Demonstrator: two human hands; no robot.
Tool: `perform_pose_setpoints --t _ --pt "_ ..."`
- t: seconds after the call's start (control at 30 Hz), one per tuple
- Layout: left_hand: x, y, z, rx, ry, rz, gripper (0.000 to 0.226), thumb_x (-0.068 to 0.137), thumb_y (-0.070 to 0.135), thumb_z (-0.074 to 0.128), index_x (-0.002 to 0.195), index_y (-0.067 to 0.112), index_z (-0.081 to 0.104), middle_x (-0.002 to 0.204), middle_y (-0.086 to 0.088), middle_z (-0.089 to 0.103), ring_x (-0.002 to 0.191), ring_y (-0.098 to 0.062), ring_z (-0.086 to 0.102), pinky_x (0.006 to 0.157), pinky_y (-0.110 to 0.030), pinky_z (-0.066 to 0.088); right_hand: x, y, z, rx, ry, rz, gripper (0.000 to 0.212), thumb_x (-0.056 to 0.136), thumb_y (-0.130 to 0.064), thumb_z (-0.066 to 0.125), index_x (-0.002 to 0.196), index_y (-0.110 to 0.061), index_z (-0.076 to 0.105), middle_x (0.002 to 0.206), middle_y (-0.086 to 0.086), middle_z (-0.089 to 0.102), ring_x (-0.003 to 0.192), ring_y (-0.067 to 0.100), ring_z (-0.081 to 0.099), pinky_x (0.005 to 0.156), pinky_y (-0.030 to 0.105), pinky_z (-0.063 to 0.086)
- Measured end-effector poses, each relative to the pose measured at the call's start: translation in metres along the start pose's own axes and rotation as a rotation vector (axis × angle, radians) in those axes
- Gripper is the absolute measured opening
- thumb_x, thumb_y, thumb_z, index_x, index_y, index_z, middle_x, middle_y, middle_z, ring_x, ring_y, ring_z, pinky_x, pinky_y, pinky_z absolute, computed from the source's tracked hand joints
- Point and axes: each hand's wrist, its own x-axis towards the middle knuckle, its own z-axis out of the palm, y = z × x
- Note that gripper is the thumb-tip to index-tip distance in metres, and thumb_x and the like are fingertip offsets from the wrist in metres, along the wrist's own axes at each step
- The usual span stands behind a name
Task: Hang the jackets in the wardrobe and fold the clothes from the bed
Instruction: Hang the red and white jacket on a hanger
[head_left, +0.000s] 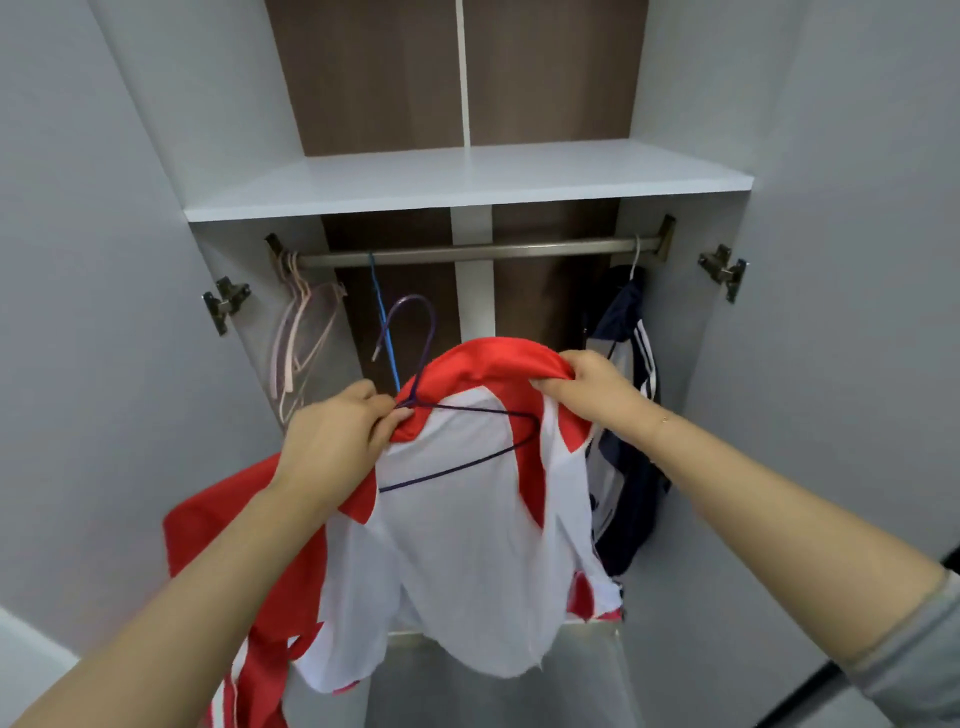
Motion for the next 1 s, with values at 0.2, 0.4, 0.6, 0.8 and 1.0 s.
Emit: perform_pose_setpoints --t 0.2,0.4,0.6,0.8,1.0 --pt "0.007 0.018 0.013 -0.289 0.001 -0.039 0.022 0.096 0.034 0.057 0.087 0.022 0.074 0.083 0.004 0.06 0.083 -0.019 0.064 0.065 -0.036 0.05 -0.031 -0.015 0.007 0.292 -0.583 0.049 0.026 0.095 -0.017 0.063 0.121 -0.013 0.066 0.12 0.005 0.07 0.114 0.02 0.065 0.102 0.032 0.049" --pt "0.014 0.002 0.006 -0.45 0.132 -0.076 0.019 0.097 0.023 0.057 0.085 0.018 0.072 0.08 0.008 0.056 0.078 -0.017 0.062 0.068 -0.036 0.049 -0.036 -0.003 -0.008 -0.19 -0.057 -0.245 0.039 0.084 -0.004 0.071 0.122 -0.007 0.062 0.119 0.011 0.053 0.116 0.021 0.053 0.108 0.037 0.04" --pt "0.046 -0.012 -0.018 -0.654 0.217 -0.009 0.024 0.097 0.024 0.054 0.082 0.018 0.071 0.081 0.007 0.06 0.081 -0.012 0.06 0.076 -0.035 0.049 -0.027 -0.019 0.002 -0.405 0.473 -0.505 0.044 0.091 -0.035 0.056 0.128 -0.011 0.055 0.129 0.008 0.048 0.118 0.024 0.046 0.105 0.044 0.037" --pt "0.128 -0.013 -0.054 -0.771 0.184 0.051 0.024 0.096 0.026 0.059 0.075 0.028 0.07 0.084 0.002 0.069 0.086 -0.013 0.065 0.085 -0.028 0.045 0.018 -0.066 -0.021 -0.672 0.736 -0.606 0.045 0.1 -0.036 0.04 0.138 -0.015 0.054 0.134 0.012 0.053 0.132 0.032 0.038 0.117 0.052 0.02" --pt "0.217 -0.013 -0.063 -0.665 0.155 0.091 0.03 0.097 0.037 0.055 0.069 0.036 0.066 0.086 0.01 0.07 0.091 -0.013 0.063 0.089 -0.038 0.048 0.096 -0.099 -0.065 -0.675 0.648 -0.595 0.027 0.101 -0.029 0.05 0.112 -0.01 0.066 0.096 0.007 0.063 0.097 0.03 0.061 0.094 0.038 0.038"
